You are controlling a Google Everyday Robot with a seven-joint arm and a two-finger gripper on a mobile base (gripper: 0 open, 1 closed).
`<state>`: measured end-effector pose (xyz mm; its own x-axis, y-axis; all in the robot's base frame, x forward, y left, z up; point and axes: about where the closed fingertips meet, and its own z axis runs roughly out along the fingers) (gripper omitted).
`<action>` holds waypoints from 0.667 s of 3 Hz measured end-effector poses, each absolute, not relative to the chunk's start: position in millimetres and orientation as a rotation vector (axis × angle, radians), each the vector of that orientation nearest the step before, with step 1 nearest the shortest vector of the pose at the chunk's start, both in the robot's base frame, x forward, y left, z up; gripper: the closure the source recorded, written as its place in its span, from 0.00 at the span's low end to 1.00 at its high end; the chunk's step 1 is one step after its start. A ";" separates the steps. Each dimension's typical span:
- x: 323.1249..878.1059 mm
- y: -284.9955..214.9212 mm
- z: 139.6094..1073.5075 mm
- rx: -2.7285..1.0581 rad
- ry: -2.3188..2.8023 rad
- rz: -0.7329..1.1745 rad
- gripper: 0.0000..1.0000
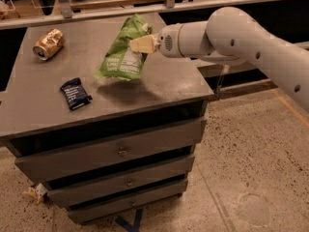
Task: Move green rice chip bag near rxbar blueberry
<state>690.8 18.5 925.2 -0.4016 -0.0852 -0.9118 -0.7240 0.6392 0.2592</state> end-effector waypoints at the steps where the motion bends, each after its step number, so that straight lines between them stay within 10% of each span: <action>1: 685.2 24.3 917.9 -0.662 1.886 0.808 1.00; 2: 681.5 28.9 913.4 -0.667 1.900 0.815 0.84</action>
Offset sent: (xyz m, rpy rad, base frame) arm -0.0125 0.0104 -0.0172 -0.0255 0.0376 0.0170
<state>681.5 28.9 913.4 -0.4184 -0.1112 -0.9015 -0.7300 0.6317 0.2609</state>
